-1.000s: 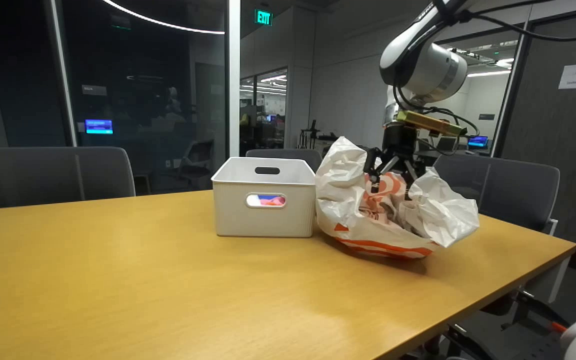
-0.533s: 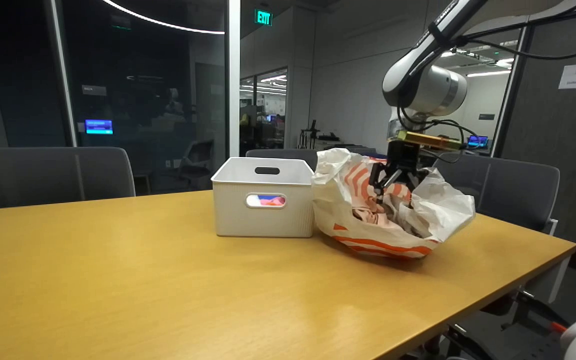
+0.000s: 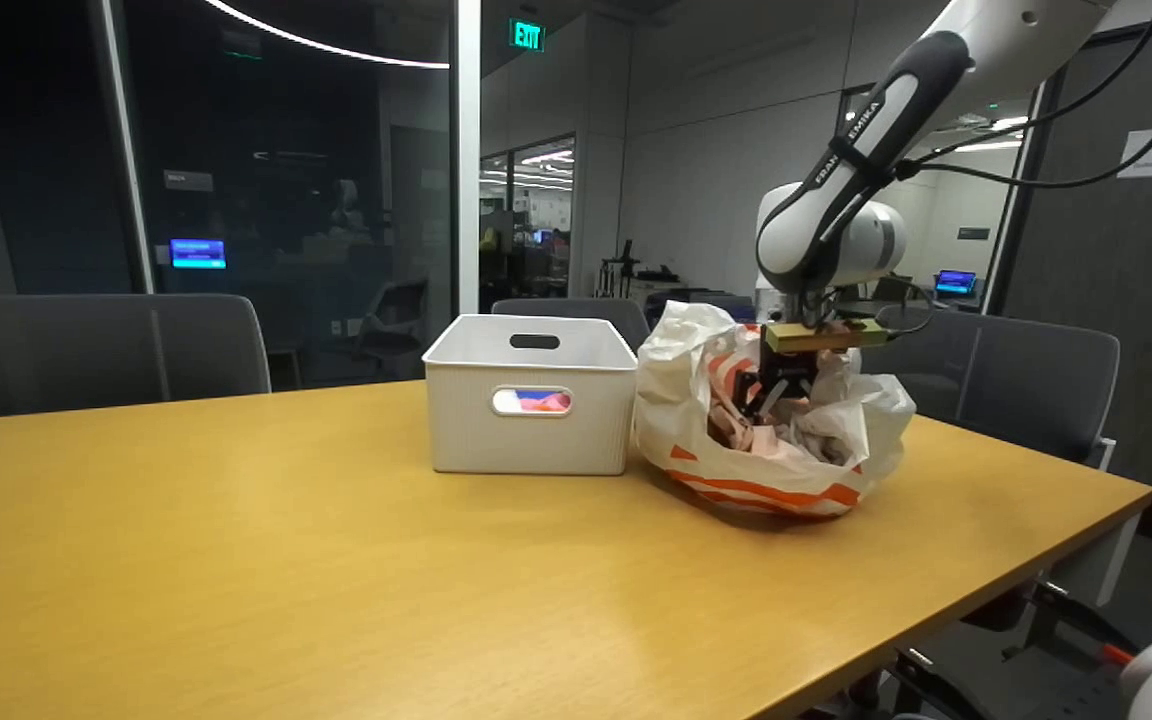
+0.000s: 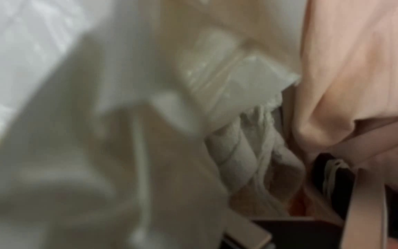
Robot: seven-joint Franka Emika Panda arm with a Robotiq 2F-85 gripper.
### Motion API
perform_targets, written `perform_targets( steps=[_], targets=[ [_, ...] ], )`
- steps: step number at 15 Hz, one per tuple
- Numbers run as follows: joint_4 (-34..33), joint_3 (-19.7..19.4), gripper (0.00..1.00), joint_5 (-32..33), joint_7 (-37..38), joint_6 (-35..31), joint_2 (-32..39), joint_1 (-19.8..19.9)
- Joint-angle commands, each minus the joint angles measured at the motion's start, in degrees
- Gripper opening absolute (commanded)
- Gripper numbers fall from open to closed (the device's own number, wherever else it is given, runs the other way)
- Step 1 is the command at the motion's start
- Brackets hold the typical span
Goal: Remove the shirt, towel and moose from the plastic bag and put them in the white storage container.
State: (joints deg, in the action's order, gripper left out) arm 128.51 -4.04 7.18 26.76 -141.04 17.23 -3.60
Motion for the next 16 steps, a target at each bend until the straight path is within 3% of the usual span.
perform_targets(
  steps=[1, 2, 3, 11, 13, 16],
  targets=[
    [-3.3, -1.6, 1.0, 1.0, 5.3, 3.3, 2.9, -2.0],
    [-3.6, -1.4, 0.75, 0.1, 5.1, 3.7, 3.0, -1.9],
    [-3.8, -1.4, 0.74, -0.1, 5.6, 3.6, 3.1, -1.9],
    [-3.4, -1.9, 0.09, 0.8, 10.8, 5.8, 0.4, -2.3],
    [-2.8, -1.7, 0.04, 0.1, 11.4, 6.7, -1.3, -2.0],
    [-0.3, 0.0, 0.06, -4.6, 8.8, 7.4, -6.2, -0.4]
  ],
)
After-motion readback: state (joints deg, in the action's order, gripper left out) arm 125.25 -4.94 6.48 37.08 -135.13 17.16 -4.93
